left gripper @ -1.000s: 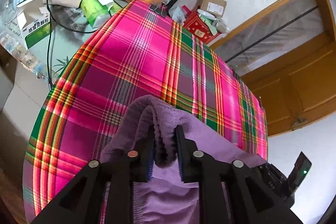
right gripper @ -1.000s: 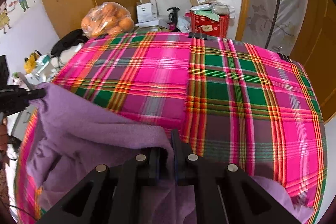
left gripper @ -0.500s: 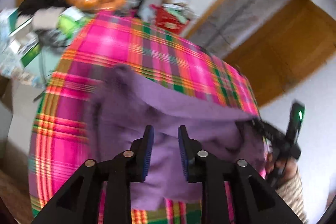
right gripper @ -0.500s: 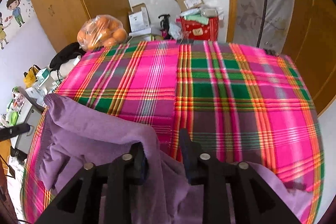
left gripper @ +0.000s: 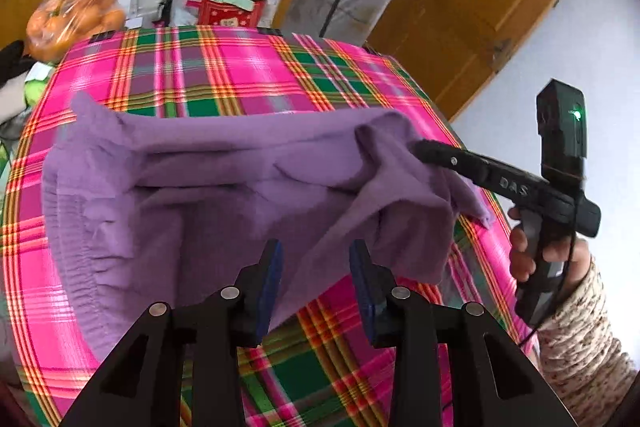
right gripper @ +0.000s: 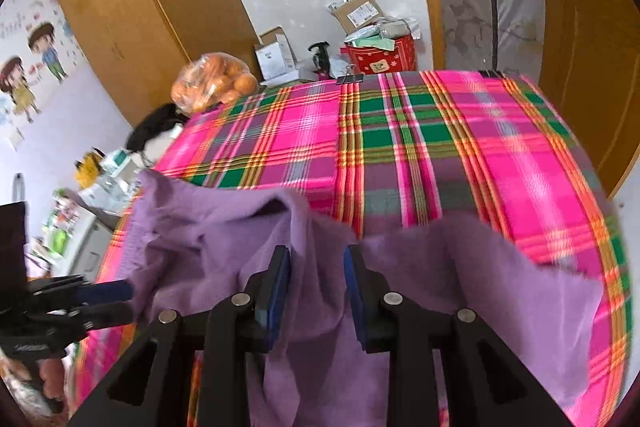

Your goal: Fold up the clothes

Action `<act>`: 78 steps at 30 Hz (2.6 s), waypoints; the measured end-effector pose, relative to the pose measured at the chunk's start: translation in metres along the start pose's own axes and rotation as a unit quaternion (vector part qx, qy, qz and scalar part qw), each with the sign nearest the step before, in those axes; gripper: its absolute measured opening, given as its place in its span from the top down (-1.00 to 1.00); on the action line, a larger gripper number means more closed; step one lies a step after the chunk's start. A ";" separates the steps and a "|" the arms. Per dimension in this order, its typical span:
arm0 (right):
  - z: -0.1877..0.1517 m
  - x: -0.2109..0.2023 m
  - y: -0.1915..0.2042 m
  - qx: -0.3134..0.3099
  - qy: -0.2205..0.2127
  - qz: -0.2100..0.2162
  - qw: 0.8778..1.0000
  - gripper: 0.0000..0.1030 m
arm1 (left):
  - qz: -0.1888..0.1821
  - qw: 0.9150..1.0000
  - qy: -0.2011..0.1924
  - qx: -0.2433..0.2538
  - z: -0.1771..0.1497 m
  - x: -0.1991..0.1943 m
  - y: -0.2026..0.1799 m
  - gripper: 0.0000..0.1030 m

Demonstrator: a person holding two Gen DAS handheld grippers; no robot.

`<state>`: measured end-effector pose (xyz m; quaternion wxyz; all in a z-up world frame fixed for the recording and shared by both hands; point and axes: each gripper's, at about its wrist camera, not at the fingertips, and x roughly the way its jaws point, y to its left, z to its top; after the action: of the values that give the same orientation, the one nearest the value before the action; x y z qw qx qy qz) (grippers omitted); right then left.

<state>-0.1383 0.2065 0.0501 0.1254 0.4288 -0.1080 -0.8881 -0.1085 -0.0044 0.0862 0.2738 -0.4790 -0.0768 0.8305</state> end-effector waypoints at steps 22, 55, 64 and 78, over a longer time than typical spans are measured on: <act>-0.051 0.020 -0.001 0.019 0.036 0.152 0.988 0.68 | 0.033 0.999 0.034 0.021 0.014 0.064 -0.023 0.32; -0.057 0.027 -0.006 0.028 0.050 0.162 0.985 0.70 | 0.045 0.990 -0.017 0.130 0.014 0.068 -0.038 0.44; -0.057 0.027 -0.009 0.029 0.046 0.154 0.987 0.70 | 0.025 0.989 -0.036 0.144 0.008 0.060 -0.042 0.92; -0.043 -0.002 0.000 0.001 -0.014 0.098 0.995 0.94 | -0.009 0.990 -0.099 0.099 0.002 0.009 -0.026 0.95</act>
<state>-0.1035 0.2035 0.0258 0.2098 0.4042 -0.1522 -0.8772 -0.1042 0.0229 0.0908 0.3182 -0.3648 -0.0255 0.8746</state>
